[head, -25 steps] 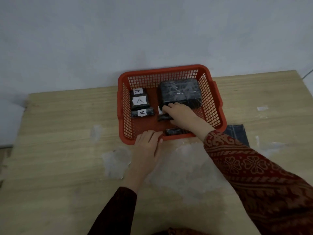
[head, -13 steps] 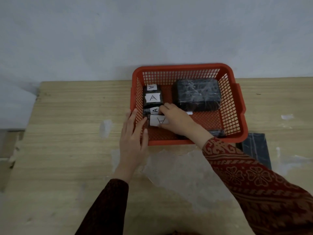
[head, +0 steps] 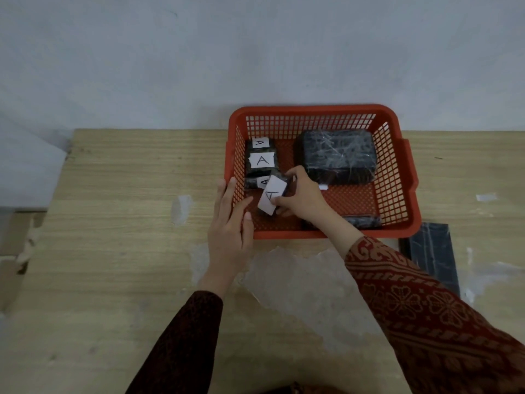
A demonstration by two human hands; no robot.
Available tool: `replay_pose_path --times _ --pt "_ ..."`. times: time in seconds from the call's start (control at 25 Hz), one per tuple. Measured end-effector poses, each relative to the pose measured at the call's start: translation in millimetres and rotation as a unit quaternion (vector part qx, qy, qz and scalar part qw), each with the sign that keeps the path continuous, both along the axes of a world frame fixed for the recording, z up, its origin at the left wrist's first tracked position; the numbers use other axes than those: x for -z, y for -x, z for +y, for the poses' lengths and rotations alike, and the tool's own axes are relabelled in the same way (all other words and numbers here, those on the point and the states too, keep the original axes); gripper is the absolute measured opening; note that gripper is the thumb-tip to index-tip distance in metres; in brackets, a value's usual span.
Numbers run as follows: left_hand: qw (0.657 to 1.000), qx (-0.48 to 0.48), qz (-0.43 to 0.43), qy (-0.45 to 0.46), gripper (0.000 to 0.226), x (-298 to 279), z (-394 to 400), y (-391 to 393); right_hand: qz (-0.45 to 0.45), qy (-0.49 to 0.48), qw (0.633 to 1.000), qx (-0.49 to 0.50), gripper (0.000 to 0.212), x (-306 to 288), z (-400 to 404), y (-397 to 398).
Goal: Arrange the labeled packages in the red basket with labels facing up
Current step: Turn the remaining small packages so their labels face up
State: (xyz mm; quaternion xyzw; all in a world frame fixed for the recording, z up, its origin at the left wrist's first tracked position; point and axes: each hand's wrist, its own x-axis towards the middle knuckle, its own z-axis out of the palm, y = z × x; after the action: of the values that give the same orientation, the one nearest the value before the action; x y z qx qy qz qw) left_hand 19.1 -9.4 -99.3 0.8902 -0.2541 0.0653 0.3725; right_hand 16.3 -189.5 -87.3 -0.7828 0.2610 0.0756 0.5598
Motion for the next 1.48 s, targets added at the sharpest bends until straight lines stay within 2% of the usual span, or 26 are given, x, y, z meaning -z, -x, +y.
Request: replay_pose_path --times 0.08,0.16,0.24,0.4,0.48,0.6,0.68,0.76,0.8,0.84,0.92,1.08,1.16,1.32,1.48 --pt "1.0 -0.001 -0.001 0.0 0.035 0 0 0 0.029 0.009 0.999 0.013 0.042 2 -3 6" --pt "1.0 0.0 -0.002 -0.002 0.035 1 0 -1 0.07 0.117 0.99 -0.045 0.037 7 -5 9" --pt "1.0 0.001 -0.003 -0.002 0.035 2 1 -2 0.121 0.215 0.964 -0.1 0.047 9 0 9" --pt "1.0 0.002 -0.008 -0.007 0.033 3 0 -2 0.192 0.335 0.912 -0.136 0.068 6 18 -2" --pt "1.0 0.003 -0.009 -0.01 0.032 2 0 -1 0.196 0.359 0.898 -0.161 0.069 2 14 -5" --pt "1.0 0.0 -0.011 -0.006 0.032 2 1 -1 0.122 0.333 0.906 -0.233 0.042 -9 -19 4" --pt "1.0 0.004 -0.014 0.0 0.031 2 0 -1 0.097 0.356 0.873 -0.32 0.039 -16 -53 18" --pt "1.0 0.003 -0.015 0.008 0.03 2 -1 0 0.128 0.398 0.83 -0.37 0.046 -17 -83 34" --pt "1.0 0.0 -0.013 0.011 0.029 2 -2 0 0.151 0.402 0.82 -0.378 0.047 -16 -95 41" --pt "1.0 -0.003 -0.01 0.014 0.029 2 -2 1 0.17 0.384 0.824 -0.381 0.044 -14 -105 46" --pt "1.0 -0.008 -0.01 0.018 0.03 3 -3 2 0.172 0.317 0.854 -0.374 0.036 -12 -115 51" --pt "1.0 -0.01 -0.012 0.015 0.028 5 -3 2 0.072 0.185 0.932 -0.304 0.006 -15 -108 48" --pt "1.0 -0.009 -0.014 0.01 0.028 5 -3 3 0.047 0.139 0.955 -0.257 0.012 -12 -95 43" --pt "1.0 -0.007 -0.016 0.004 0.029 4 -3 2 0.057 0.136 0.955 -0.259 0.024 -8 -93 44" --pt "1.0 -0.006 -0.016 0.003 0.03 5 -3 1 -0.016 0.192 0.96 -0.202 0.02 -11 -100 53"
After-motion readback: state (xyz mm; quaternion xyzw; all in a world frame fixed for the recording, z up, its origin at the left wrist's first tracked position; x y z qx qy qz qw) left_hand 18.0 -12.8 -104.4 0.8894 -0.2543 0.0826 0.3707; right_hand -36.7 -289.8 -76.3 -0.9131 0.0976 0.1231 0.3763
